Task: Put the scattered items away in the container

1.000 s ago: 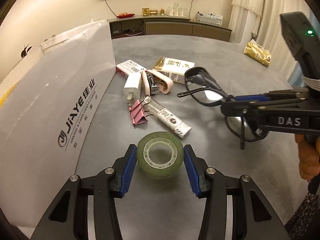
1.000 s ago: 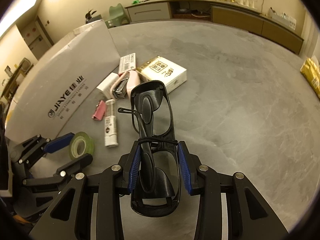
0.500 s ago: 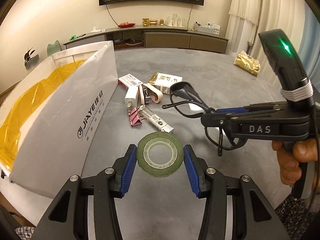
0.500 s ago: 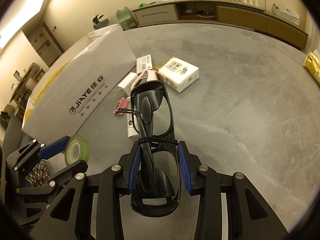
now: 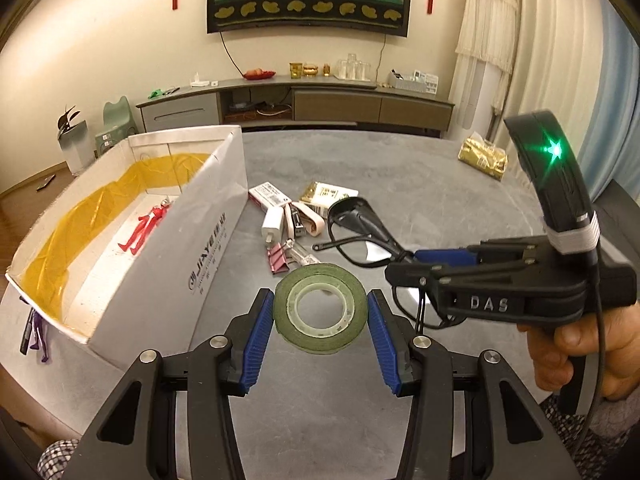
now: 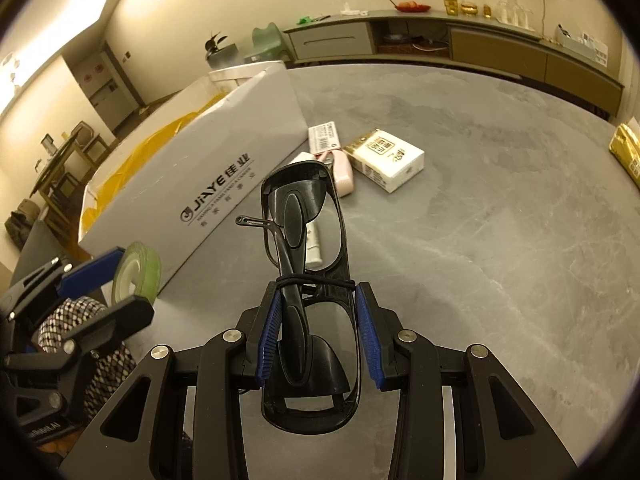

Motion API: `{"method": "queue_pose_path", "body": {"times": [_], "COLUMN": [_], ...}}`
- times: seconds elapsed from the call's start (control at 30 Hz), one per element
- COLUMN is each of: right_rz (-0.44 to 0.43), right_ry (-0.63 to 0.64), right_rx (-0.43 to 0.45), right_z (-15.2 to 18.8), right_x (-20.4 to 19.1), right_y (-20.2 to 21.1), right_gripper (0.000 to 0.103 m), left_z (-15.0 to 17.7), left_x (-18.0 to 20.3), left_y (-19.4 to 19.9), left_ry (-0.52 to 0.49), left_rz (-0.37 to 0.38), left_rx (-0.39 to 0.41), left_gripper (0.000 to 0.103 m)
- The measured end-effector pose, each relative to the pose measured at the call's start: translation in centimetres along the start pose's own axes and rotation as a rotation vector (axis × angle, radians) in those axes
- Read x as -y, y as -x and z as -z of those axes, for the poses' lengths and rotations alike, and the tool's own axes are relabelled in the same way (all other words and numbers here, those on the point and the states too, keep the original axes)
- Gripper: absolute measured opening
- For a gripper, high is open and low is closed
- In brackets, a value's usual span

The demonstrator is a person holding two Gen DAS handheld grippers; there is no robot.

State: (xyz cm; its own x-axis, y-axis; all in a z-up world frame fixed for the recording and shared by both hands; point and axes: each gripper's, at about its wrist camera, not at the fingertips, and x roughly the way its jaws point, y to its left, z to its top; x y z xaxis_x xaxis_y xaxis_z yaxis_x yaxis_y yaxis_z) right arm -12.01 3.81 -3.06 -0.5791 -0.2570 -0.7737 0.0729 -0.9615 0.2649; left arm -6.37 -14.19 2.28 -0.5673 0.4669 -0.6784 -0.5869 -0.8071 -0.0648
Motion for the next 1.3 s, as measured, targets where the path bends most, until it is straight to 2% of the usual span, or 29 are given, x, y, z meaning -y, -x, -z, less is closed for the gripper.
{"method": "queue_pose_path", "body": {"times": [0.47,1.3], "right_rz": [-0.017,-0.042], "right_ry": [0.028,0.112], "right_rx": [0.031,0.053], "right_z": [0.5,-0.5], "right_x": [-3.0,-9.5], "right_y": [2.0,4.5], "right_gripper": [0.039,0.039], "left_z": [-0.8,-1.1], "left_x": [-2.0,-8.0], "left_y": [3.4,5.9], "left_ry": [0.063,0.167], "left_rz": [-0.004,-0.01], "left_rx": [0.064,0.1], "left_gripper": [0.049,0.049]}}
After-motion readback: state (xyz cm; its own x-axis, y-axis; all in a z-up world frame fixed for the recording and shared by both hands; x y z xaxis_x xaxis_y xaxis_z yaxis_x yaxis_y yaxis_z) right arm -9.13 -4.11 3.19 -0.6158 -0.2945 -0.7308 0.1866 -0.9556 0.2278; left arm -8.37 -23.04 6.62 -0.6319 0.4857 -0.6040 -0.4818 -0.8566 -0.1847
